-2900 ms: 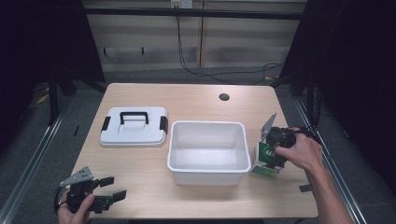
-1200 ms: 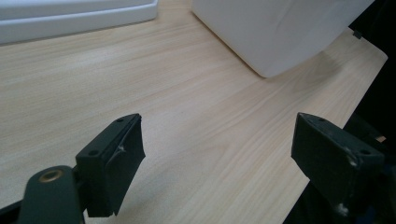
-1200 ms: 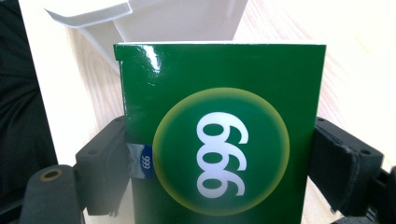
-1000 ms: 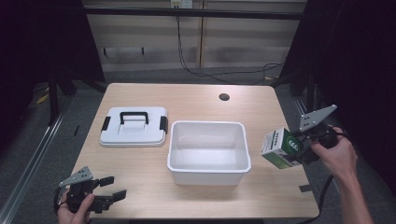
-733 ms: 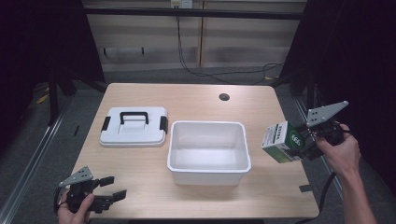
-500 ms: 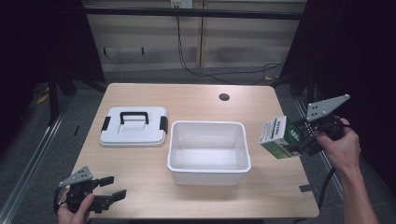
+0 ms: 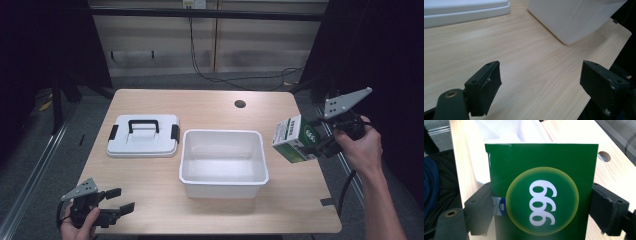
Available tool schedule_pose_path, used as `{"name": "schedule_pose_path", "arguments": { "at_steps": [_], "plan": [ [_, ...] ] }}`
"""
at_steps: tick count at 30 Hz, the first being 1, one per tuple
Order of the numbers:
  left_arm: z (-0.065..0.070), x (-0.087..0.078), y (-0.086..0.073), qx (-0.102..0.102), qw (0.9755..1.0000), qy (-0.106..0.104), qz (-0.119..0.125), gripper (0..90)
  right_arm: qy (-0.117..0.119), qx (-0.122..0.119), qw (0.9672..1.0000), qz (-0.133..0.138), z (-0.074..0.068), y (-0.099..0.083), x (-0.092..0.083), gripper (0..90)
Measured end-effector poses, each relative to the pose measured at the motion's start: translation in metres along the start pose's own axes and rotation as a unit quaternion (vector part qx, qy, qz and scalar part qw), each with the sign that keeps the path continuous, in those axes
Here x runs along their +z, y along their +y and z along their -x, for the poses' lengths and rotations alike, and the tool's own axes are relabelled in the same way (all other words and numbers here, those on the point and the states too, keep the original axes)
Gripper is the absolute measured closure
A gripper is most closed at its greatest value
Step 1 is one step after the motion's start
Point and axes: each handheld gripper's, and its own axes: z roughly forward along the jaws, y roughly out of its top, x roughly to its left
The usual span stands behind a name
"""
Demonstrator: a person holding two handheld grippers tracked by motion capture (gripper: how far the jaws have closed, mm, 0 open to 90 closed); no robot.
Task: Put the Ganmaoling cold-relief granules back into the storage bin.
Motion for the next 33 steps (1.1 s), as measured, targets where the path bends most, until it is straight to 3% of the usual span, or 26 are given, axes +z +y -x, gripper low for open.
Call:
{"name": "schedule_pose_path", "arguments": {
  "at_steps": [2, 6, 12, 16, 23, 28, 33],
  "plan": [
    [0.0, 0.0, 0.0, -0.002, 1.0, 0.0, 0.001, 17.0, -0.007, 0.003, 1.0, 0.0, -0.001, 0.008, -0.001, 15.9],
    [0.0, -0.001, 0.0, -0.003, 1.0, 0.001, 0.005, 17.0, 0.0, -0.017, 0.9998, -0.006, -0.004, 0.029, 0.005, 15.9],
    [0.0, -0.001, 0.0, -0.002, 1.0, 0.0, 0.004, 17.0, 0.002, -0.021, 0.9997, -0.009, -0.002, 0.043, 0.005, 15.9],
    [0.0, -0.001, 0.0, -0.004, 1.0, 0.0, 0.005, 17.0, 0.008, -0.037, 0.9993, -0.006, -0.001, 0.056, 0.009, 15.9],
    [0.0, -0.001, -0.001, -0.004, 1.0, 0.0, 0.004, 17.0, 0.023, -0.056, 0.9975, -0.036, -0.002, 0.076, 0.028, 16.0],
    [0.0, -0.001, -0.001, -0.004, 1.0, 0.0, 0.003, 17.0, 0.031, -0.071, 0.9964, -0.036, -0.004, 0.085, 0.032, 16.0],
    [0.0, 0.0, -0.001, -0.004, 1.0, -0.002, 0.003, 17.0, 0.038, -0.081, 0.994, -0.063, -0.008, 0.092, 0.044, 16.0]
  ]
}}
